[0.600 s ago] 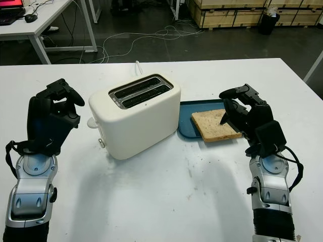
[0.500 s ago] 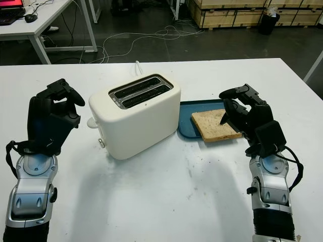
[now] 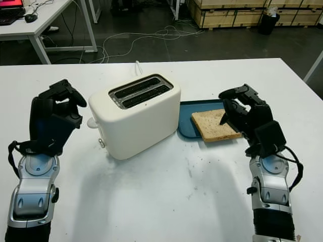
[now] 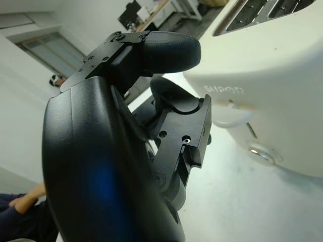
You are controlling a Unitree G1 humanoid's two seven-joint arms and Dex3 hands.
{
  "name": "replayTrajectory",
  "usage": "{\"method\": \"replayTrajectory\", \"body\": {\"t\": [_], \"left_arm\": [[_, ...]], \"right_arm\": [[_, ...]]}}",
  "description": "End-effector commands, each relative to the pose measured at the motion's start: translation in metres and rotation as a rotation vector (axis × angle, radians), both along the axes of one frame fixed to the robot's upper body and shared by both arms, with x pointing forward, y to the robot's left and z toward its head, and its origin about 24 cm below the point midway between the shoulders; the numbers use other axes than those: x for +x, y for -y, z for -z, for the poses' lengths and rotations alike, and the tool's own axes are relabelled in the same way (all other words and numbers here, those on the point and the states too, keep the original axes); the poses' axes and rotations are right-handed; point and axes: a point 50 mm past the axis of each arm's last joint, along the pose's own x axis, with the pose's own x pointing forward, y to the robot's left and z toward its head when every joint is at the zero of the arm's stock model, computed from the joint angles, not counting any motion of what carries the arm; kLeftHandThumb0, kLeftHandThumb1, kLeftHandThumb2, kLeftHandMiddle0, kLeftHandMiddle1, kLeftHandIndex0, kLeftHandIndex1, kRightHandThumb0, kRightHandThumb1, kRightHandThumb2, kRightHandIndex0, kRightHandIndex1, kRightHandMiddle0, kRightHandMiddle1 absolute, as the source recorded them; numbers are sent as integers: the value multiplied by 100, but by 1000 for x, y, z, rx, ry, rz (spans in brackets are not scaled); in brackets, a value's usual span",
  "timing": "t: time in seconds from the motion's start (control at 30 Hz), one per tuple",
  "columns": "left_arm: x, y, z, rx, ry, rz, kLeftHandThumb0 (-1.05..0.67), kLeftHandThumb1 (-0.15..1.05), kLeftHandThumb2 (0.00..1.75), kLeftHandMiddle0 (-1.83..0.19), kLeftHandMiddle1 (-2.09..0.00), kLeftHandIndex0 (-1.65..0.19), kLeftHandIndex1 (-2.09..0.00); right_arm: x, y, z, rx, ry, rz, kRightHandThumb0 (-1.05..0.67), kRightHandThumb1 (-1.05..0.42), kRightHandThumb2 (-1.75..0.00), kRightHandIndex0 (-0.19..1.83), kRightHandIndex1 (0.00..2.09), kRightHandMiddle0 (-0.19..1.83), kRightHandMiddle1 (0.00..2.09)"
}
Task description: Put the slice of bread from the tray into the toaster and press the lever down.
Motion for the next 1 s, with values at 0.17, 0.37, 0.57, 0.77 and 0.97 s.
{"method": "replayTrajectory", "body": {"t": [0.17,0.37,0.57,0.77,0.97], "left_arm": [[0,1,-1,-3,15,2,17,85,107,-116,-175,-74,-175],[0,1,0,-4,15,4,17,87,105,-115,-175,-74,-175],[1,1,-2,6,21,6,18,86,106,-116,-175,-75,-175],[2,1,-4,5,19,7,16,84,109,-117,-175,-76,-175],[2,0,-4,9,13,2,16,85,107,-115,-175,-75,-175]], "right_arm": [[-12,24,-19,-439,156,68,-33,-89,-6,59,169,53,148],[-15,37,-18,-725,165,129,-40,-76,0,41,142,82,46],[-10,38,-2,-1060,177,98,-35,-74,0,65,71,89,3],[0,33,13,-1214,141,21,-36,-76,0,73,12,73,0],[8,28,20,-1259,106,-32,-36,-75,0,69,4,64,0]]}}
